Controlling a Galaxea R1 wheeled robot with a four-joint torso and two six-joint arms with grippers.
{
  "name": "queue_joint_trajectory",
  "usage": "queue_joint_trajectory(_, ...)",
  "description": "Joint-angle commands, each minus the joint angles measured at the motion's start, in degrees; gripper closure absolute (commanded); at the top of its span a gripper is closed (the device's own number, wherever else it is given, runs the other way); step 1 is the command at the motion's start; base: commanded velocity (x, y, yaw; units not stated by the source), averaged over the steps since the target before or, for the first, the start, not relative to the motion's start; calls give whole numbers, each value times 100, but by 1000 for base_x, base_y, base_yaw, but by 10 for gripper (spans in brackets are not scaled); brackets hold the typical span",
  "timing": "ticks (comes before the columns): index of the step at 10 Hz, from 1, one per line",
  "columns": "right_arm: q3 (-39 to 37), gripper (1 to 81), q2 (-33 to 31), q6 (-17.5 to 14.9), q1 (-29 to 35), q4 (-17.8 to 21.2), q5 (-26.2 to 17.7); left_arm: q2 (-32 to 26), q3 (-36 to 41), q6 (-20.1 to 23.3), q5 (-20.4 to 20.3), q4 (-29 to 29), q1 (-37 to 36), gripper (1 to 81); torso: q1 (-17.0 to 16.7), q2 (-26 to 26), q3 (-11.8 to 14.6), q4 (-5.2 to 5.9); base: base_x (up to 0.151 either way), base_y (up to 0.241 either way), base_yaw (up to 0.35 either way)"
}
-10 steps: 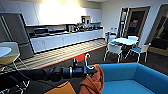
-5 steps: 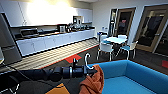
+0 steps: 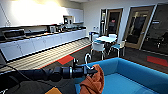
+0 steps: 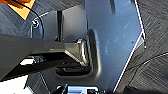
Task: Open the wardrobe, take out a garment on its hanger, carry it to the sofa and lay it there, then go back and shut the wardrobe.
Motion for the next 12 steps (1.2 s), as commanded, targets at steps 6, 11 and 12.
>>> queue_joint_trajectory(6,34,10,-17,9,130,-24,-295,81,185,16,-489,206,-949,811,0,0,0,0,0,0,-233)
queue_joint_trajectory(11,35,10,-17,-26,121,-59,-278,116,177,16,-489,206,-957,811,-5,-2,-282,0,0,0,-234)
queue_joint_trajectory(12,34,10,-17,-18,121,-51,-278,116,177,16,-489,206,-949,811,-5,-2,-465,0,0,0,-235)
